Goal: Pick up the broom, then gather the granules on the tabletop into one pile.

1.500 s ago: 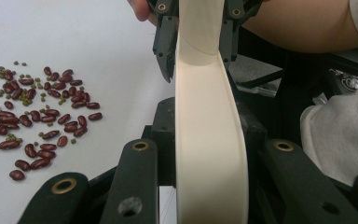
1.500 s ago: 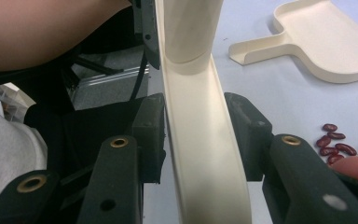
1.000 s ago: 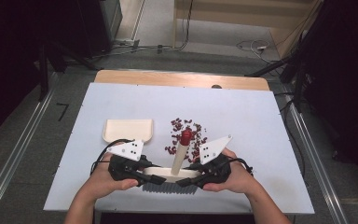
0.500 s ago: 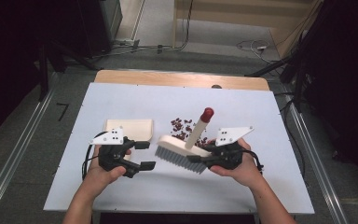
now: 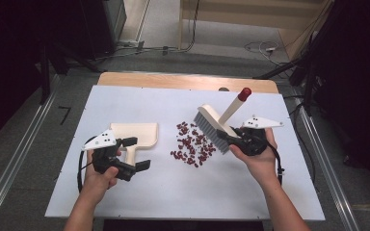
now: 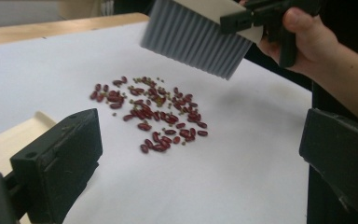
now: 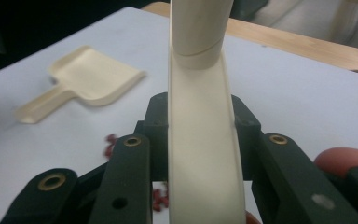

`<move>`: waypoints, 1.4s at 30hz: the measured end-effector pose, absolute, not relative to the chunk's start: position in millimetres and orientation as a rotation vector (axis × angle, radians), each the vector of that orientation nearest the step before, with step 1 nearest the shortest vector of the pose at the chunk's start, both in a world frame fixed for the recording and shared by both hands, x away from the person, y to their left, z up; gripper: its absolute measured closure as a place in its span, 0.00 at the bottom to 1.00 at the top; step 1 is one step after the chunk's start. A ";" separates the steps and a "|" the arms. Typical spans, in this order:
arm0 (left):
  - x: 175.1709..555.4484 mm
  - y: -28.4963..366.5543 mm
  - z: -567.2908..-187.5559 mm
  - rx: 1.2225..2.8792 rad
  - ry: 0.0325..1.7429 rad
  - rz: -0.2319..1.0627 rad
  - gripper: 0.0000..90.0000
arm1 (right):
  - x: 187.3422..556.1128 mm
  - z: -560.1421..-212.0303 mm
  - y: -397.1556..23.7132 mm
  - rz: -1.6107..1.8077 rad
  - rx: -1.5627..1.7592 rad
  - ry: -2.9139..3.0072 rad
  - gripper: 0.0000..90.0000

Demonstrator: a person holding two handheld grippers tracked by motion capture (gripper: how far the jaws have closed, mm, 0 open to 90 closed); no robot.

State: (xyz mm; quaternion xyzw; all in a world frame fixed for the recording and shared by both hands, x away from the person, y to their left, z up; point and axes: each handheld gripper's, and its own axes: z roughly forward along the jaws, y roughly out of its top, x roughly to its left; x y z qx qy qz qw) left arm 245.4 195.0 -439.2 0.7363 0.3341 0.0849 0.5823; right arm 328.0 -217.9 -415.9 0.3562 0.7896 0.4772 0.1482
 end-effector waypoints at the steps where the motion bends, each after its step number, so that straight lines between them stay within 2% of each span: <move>1: 244.5 198.3 -439.4 1.710 0.794 0.210 0.00 | 332.5 -417.5 -220.8 1.349 1.053 2.254 0.73; 12: 234.6 226.6 -445.3 1.678 0.888 0.293 0.00 | 365.0 -439.6 -228.6 1.177 1.213 2.132 0.73; 20: 230.8 234.2 -451.1 1.678 0.937 0.300 0.00 | 379.5 -456.4 -220.5 1.101 1.251 2.135 0.73; 42: 231.4 226.5 -451.8 1.706 0.922 0.280 0.00 | 357.9 -457.2 -170.3 1.025 1.091 2.301 0.73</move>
